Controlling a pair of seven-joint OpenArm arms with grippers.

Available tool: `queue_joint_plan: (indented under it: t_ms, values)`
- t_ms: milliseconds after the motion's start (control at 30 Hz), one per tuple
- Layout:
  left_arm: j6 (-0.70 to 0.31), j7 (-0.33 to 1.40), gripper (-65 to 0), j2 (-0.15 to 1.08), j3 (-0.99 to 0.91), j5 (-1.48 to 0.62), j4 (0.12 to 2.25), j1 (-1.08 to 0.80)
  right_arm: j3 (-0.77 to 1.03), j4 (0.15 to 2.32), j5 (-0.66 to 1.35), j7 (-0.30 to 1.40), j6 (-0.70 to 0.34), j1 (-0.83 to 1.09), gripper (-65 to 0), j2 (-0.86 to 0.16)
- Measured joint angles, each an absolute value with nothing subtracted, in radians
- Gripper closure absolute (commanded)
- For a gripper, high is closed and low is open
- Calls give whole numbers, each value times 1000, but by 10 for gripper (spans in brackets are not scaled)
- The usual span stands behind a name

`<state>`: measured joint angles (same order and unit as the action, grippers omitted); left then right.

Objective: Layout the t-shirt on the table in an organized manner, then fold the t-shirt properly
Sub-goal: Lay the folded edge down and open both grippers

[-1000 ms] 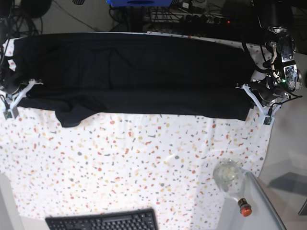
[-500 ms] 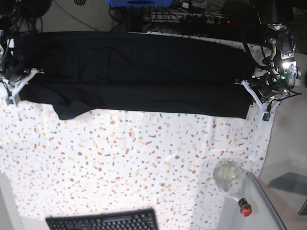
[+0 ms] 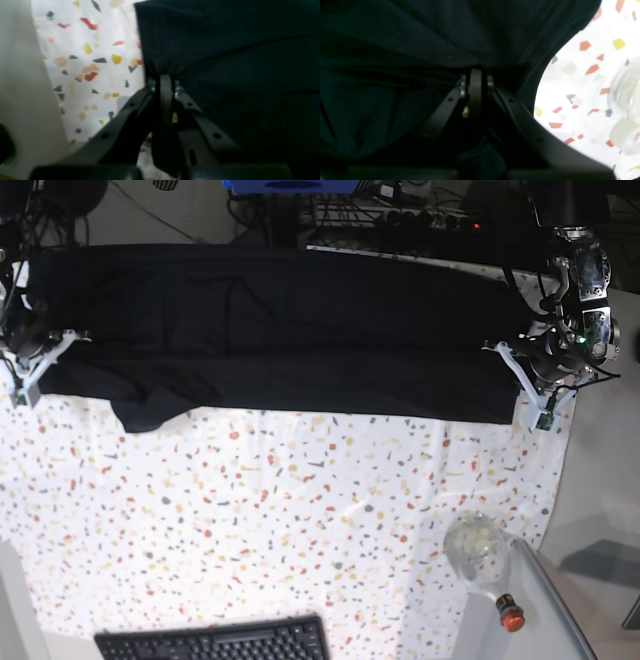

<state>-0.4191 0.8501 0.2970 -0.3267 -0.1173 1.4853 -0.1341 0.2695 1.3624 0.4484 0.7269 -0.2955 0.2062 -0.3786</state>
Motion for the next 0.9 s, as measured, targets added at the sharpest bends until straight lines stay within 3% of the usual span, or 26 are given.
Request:
queue_joint_plan:
  t_ms: [67,133,233,400,600,767,833,900]
  values:
    - [-419,851,-112,297,-329,-117,1503,-136,323,1402,450,728,-295,215,-347,-366]
    - [-419,852,-240,297,-331,-119,1536,-137,378,1450,440,730,-291,229,-435,-359]
    - [-419,844,-375,289,-381,-131,1587,-149,427,1538,443,764,-287,249,-429,-346]
    - [-419,857,-479,292,-426,-121,1662,-167,447,1663,444,812,-288,248,-408,-346]
    - [-419,854,-489,292,-486,-120,1679,-181,447,1695,444,888,-288,247,-402,-344]
    - [-419,850,-469,288,-529,-133,1680,-197,440,1695,444,834,-288,236,-410,-303]
    - [-419,850,-385,289,-550,-129,1681,-214,409,1680,441,831,-288,192,-410,-299]
    - [-419,851,-201,286,-564,-125,1678,-230,331,1654,441,841,-284,126,-410,-310]
